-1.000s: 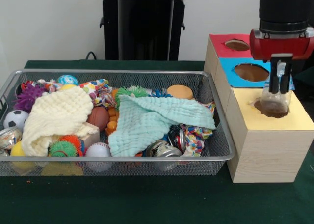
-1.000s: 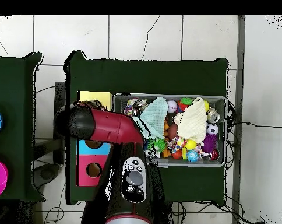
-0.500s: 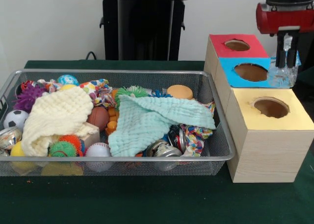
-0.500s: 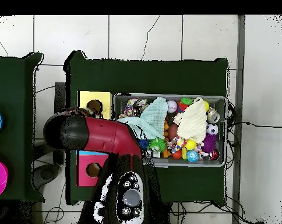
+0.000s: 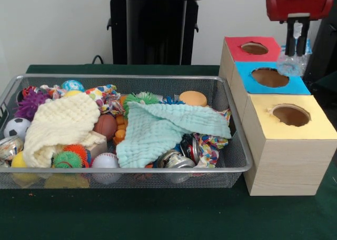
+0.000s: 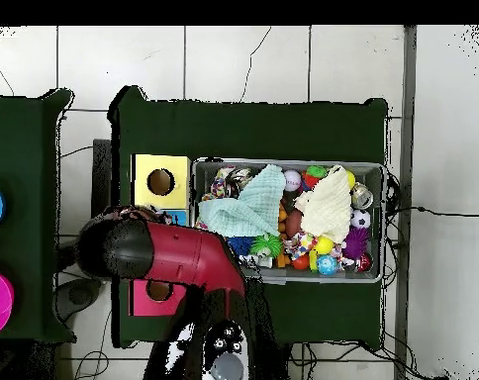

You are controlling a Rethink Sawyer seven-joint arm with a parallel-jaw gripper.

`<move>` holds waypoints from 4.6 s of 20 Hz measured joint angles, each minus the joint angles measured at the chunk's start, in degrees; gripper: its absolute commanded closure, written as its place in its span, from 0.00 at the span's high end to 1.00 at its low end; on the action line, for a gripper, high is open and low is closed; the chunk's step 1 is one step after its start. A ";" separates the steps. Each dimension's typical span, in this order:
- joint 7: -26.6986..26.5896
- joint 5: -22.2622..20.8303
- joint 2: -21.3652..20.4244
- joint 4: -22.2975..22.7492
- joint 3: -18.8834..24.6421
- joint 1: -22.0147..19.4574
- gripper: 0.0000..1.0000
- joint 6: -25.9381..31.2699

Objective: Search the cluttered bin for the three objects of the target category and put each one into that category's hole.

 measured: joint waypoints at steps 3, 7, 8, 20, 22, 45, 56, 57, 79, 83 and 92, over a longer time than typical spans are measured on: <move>0.00 0.00 -0.50 2.01 -0.01 -0.40 0.00 0.00; 0.00 -0.01 -0.50 3.66 -0.01 -0.84 0.00 0.85; 0.00 -0.09 -0.47 3.96 -0.01 -0.95 0.00 1.52; 0.00 -0.37 1.53 4.06 0.00 -1.18 0.00 9.22; 0.00 -0.38 2.04 3.90 0.00 -1.33 0.00 9.22; 0.00 -0.40 10.83 -7.81 0.00 -1.97 0.00 12.79; 0.00 -0.38 13.18 -9.84 0.02 -2.02 1.00 13.79; 0.00 -0.38 13.28 -9.89 0.02 -2.02 1.00 13.79; 0.00 -6.76 10.12 -10.53 0.09 -4.87 1.00 14.60; 0.00 -8.54 9.05 -12.00 0.08 -7.21 1.00 15.57; 0.00 -12.12 8.25 -15.38 0.08 -11.02 1.00 16.45</move>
